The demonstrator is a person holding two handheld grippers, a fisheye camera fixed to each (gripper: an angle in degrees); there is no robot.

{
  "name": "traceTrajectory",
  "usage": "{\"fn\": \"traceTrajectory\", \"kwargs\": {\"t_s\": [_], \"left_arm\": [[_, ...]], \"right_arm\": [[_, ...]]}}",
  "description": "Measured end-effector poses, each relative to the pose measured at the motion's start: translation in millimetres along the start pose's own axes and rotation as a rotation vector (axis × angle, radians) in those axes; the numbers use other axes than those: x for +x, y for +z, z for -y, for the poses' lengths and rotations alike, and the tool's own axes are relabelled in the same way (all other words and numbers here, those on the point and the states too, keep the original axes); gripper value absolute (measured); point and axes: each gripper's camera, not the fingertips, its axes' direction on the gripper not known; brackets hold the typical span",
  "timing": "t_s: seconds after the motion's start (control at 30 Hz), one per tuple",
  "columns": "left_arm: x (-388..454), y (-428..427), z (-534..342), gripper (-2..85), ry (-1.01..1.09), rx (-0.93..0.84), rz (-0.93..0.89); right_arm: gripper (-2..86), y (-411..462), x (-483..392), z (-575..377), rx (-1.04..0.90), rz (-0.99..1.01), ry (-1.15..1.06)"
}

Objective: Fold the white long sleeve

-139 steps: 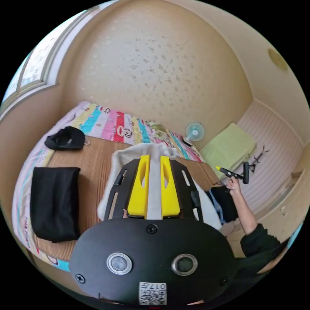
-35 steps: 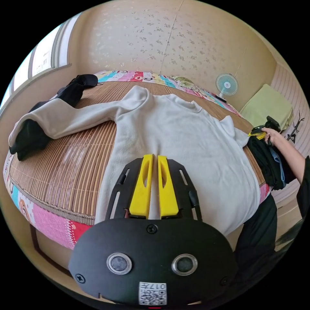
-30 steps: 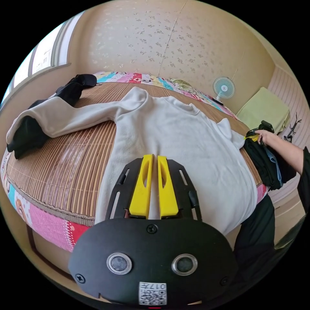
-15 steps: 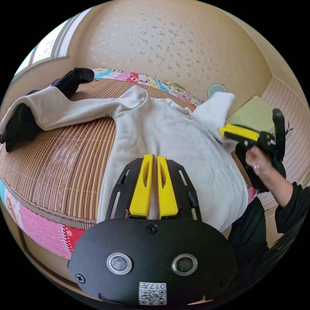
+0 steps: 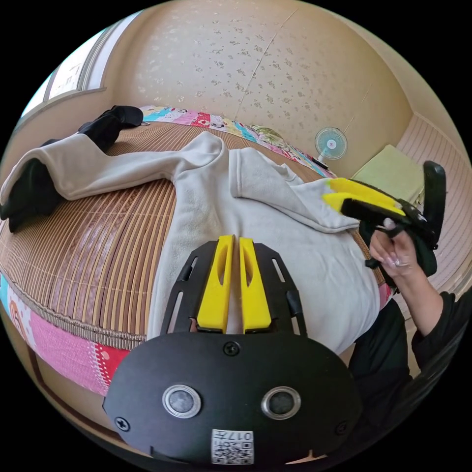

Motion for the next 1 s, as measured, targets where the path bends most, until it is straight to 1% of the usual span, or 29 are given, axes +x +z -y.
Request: {"fn": "traceTrajectory", "kwargs": {"t_s": [0.03, 0.07, 0.1, 0.13, 0.17, 0.2, 0.23, 0.27, 0.3, 0.37, 0.43, 0.47, 0.5, 0.53, 0.57, 0.6, 0.63, 0.67, 0.7, 0.73, 0.77, 0.8, 0.83, 0.9, 0.93, 0.97, 1.0], "left_arm": [[0, 0, 0, 2.3, 0.0, 0.0, 0.0], [0, -1, 0, 2.3, -0.001, 0.0, -0.001], [0, -1, 1, 2.3, -0.002, -0.001, -0.004], [0, 0, 1, 2.3, -0.003, -0.002, -0.006], [0, 0, 2, 2.2, -0.004, -0.003, -0.01], [0, 0, 2, 2.1, -0.004, -0.002, -0.014], [1, 0, 2, 2.0, -0.004, -0.002, -0.015], [1, 0, 3, 1.9, -0.004, -0.002, -0.018], [2, 0, 3, 1.7, -0.004, -0.002, -0.021], [3, 0, 4, 1.6, -0.006, -0.002, -0.025], [5, 0, 5, 1.4, -0.007, -0.002, -0.026], [6, -1, 6, 1.3, -0.007, -0.002, -0.027], [8, -1, 7, 1.3, -0.008, -0.002, -0.029], [9, -1, 7, 1.3, -0.008, -0.002, -0.029], [11, -1, 8, 1.3, -0.008, -0.003, -0.029], [12, -2, 9, 1.3, -0.007, 0.0, -0.03], [13, -2, 9, 1.3, -0.007, 0.001, -0.032], [15, -2, 10, 1.4, -0.007, 0.002, -0.036], [17, -2, 11, 1.4, -0.008, 0.003, -0.039], [17, -2, 12, 1.4, -0.008, 0.003, -0.04], [20, -3, 13, 1.4, -0.009, 0.003, -0.041], [22, -3, 14, 1.3, -0.009, 0.003, -0.04], [23, -3, 15, 1.3, -0.009, 0.003, -0.04], [28, -4, 17, 1.3, -0.009, 0.004, -0.04], [30, -4, 18, 1.3, -0.009, 0.004, -0.04], [32, -5, 19, 1.3, -0.01, 0.004, -0.041], [35, -5, 21, 1.4, -0.01, 0.004, -0.042]], "right_arm": [[12.8, 16, -4, 5, -0.049, -0.002, -0.018], [9.3, 52, -11, 14, -0.191, -0.043, -0.053], [6.7, 67, -13, 21, -0.253, -0.086, -0.056], [6.0, 64, -11, 24, -0.237, -0.08, -0.024], [5.0, 51, 1, 32, -0.205, -0.014, 0.086], [4.6, 32, 19, 34, -0.111, 0.059, 0.218], [4.5, 20, 27, 33, -0.029, 0.093, 0.274], [4.4, -4, 43, 27, 0.133, 0.168, 0.375], [4.6, -20, 52, 22, 0.262, 0.244, 0.427], [5.1, -21, 56, 21, 0.338, 0.295, 0.449], [6.6, 6, 46, 27, 0.251, 0.276, 0.398], [8.1, 36, 37, 29, 0.108, 0.26, 0.336], [9.8, 70, 31, 25, -0.094, 0.251, 0.309], [9.8, 83, 30, 21, -0.174, 0.255, 0.306], [9.9, 81, 31, 7, -0.154, 0.284, 0.297], [10.1, 59, 37, -10, -0.049, 0.289, 0.321], [10.2, 47, 42, -18, 0.0, 0.276, 0.346], [10.8, 25, 55, -32, 0.068, 0.213, 0.399], [11.5, 7, 71, -44, 0.095, 0.112, 0.458], [11.8, -1, 82, -49, 0.1, 0.052, 0.49], [12.5, -13, 104, -59, 0.091, -0.068, 0.553], [13.0, -18, 129, -68, 0.054, -0.184, 0.599], [12.9, -18, 142, -73, 0.029, -0.243, 0.617], [11.3, 7, 191, -96, -0.122, -0.403, 0.661], [10.5, 21, 202, -103, -0.191, -0.411, 0.658], [7.8, 55, 219, -114, -0.393, -0.348, 0.608], [5.8, 59, 223, -119, -0.4, -0.323, 0.539]]}}
